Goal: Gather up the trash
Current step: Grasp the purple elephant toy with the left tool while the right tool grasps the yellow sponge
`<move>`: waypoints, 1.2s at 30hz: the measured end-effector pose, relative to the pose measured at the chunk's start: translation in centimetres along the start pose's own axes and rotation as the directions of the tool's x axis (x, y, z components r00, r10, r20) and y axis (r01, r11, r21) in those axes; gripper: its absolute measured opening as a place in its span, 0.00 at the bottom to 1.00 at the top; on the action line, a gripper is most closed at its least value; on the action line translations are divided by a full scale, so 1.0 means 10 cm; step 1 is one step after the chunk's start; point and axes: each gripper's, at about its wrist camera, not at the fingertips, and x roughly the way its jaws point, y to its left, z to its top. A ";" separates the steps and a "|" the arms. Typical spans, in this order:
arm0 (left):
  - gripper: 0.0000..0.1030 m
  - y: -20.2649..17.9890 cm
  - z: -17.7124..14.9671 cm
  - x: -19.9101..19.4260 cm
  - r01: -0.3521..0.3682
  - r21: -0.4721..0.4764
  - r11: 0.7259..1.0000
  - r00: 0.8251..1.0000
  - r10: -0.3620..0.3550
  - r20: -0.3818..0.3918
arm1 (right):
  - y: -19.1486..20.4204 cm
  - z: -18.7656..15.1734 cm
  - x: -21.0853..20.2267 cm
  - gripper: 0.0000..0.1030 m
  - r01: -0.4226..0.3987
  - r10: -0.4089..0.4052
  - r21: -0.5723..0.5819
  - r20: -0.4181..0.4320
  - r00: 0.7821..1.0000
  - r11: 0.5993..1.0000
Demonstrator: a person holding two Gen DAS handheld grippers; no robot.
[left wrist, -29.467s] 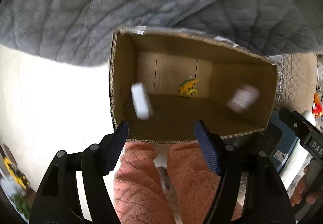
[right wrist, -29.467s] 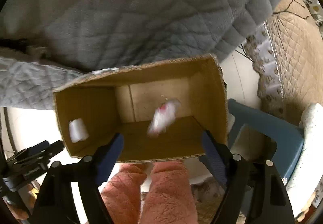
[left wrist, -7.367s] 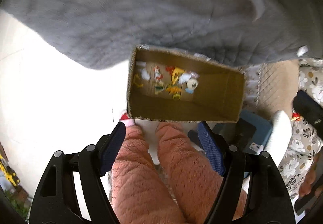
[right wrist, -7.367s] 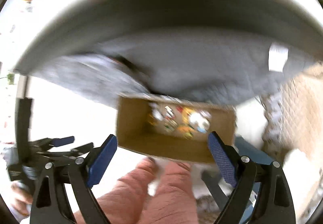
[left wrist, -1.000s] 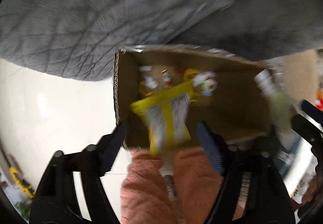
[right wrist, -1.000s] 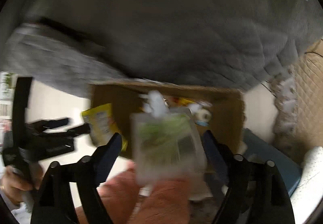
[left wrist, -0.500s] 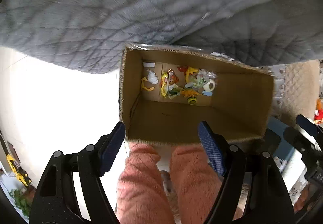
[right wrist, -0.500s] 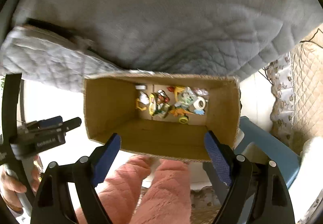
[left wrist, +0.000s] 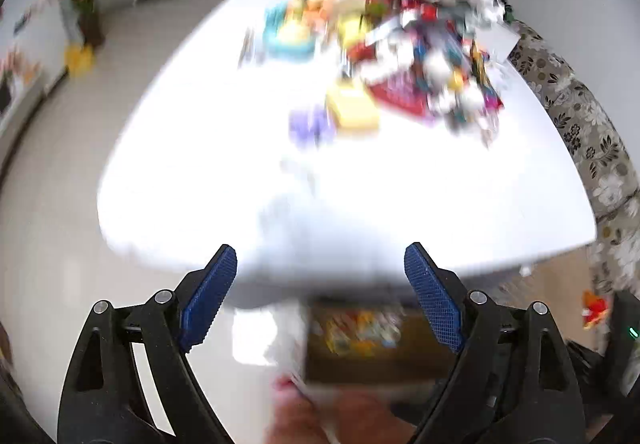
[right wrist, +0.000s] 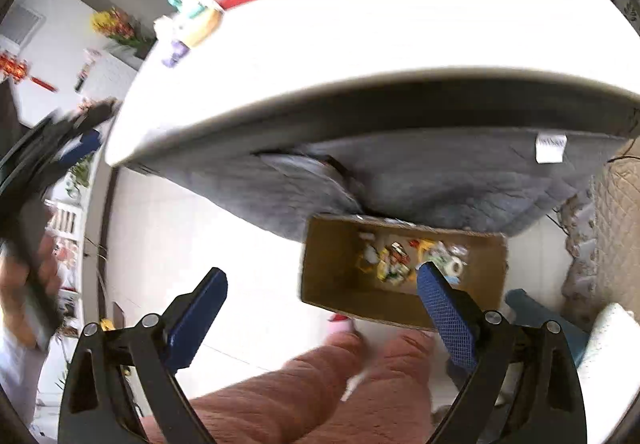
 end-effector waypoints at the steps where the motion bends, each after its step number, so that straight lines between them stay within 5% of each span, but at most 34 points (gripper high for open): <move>1: 0.81 0.00 0.15 0.09 0.004 0.029 1.000 1.000 -0.004 -0.001 | 0.04 0.01 -0.03 0.92 -0.003 0.003 0.004 0.006 1.000 1.000; 7: 0.81 0.11 0.68 0.69 -0.030 0.078 0.997 0.997 0.036 -0.068 | 0.20 -0.01 -0.18 0.92 -0.010 0.008 0.044 0.048 0.999 0.999; 13: 0.80 0.11 0.87 1.04 -0.032 0.163 0.986 0.992 0.051 -0.118 | 0.26 -0.10 -0.29 0.92 0.009 -0.014 0.075 0.071 0.997 0.997; 15: 0.68 0.07 0.87 1.11 -0.039 0.206 0.978 0.992 0.062 -0.110 | 0.26 -0.12 -0.30 0.92 0.016 -0.022 0.079 0.075 0.997 0.997; 17: 0.36 0.08 0.89 1.11 -0.026 0.208 0.978 0.995 0.045 -0.085 | 0.28 -0.13 -0.31 0.92 0.021 -0.027 0.077 0.077 0.997 0.997; 19: 0.37 0.15 0.92 1.10 0.008 0.153 0.988 0.995 0.008 -0.102 | 0.32 -0.12 -0.30 0.92 0.018 -0.023 0.068 0.076 0.997 0.997; 28: 0.37 0.50 0.37 0.47 0.079 0.045 0.996 0.995 -0.076 -0.071 | 0.95 0.56 -0.20 0.92 0.021 0.002 -0.148 0.156 0.988 0.989; 36: 0.37 0.82 -0.31 -0.18 0.120 -0.095 0.988 0.990 -0.126 -0.061 | 1.57 1.63 0.61 0.92 0.093 -0.056 -0.245 0.154 0.987 0.965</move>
